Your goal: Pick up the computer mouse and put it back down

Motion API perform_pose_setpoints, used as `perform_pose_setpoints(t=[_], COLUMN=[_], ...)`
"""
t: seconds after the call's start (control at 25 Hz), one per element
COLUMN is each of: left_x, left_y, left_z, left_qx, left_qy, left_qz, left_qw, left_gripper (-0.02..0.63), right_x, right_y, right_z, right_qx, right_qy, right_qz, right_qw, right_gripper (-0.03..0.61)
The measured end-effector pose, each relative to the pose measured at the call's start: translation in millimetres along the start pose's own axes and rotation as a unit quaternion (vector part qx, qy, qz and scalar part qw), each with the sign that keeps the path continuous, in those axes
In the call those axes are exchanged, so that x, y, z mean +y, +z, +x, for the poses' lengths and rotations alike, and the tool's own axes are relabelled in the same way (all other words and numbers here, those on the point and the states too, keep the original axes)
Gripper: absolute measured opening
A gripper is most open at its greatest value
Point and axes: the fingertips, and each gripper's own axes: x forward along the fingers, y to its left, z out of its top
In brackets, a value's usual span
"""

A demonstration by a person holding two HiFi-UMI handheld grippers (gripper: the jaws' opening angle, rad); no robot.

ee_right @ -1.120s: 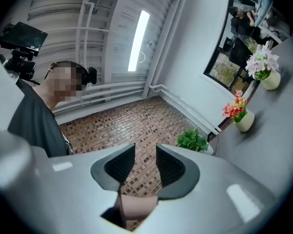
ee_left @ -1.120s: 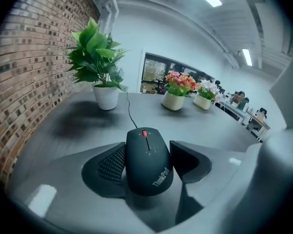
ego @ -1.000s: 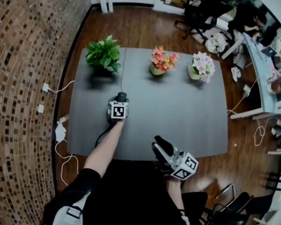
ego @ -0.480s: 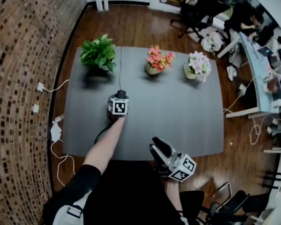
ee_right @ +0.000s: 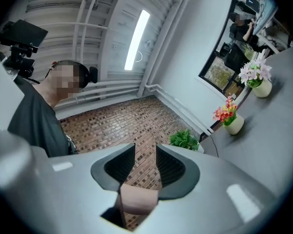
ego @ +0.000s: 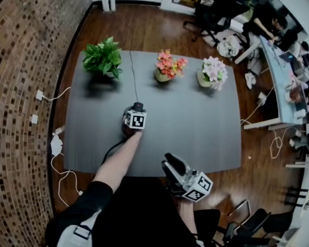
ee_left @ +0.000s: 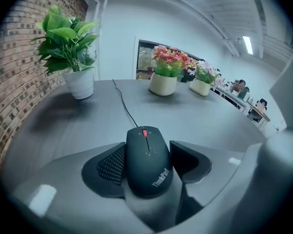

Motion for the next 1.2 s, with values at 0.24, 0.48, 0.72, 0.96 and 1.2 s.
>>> perform_pose_setpoints(t=[0.24, 0.48, 0.72, 0.96, 1.2], left_x=[17.4, 22.4, 21.2, 37.8, 59.2], left_y=[4.9, -8.9, -7.2, -27.8, -105.3], left_z=[2.8, 13.3, -0.7, -64.9, -196.6], left_qx=[-0.004, 0.021, -0.013, -0.085, -0.151], left_qy=[0.043, 0.054, 0.022, 0.014, -0.03], left_qz=[-0.025, -0.027, -0.024, -0.068, -0.162], left_qw=[0.9987, 0.998, 0.9994, 0.994, 0.9747], left_gripper=[0.285, 0.285, 0.334, 0.35, 0.327], right_x=[-1.9, -3.5, -6.8, -8.5, -31.9], right_y=[2.3, 6.2, 6.9, 10.6, -0.9], right_z=[-8.0, -16.4, -21.3, -20.3, -27.5], right_qx=[0.001, 0.005, 0.004, 0.006, 0.017], right_qy=[-0.004, 0.001, 0.01, 0.04, 0.077], right_qz=[0.0, -0.001, 0.004, 0.011, 0.051], right_qw=[1.0, 1.0, 1.0, 0.999, 0.996], right_gripper=[0.109, 0.109, 0.109, 0.109, 0.109])
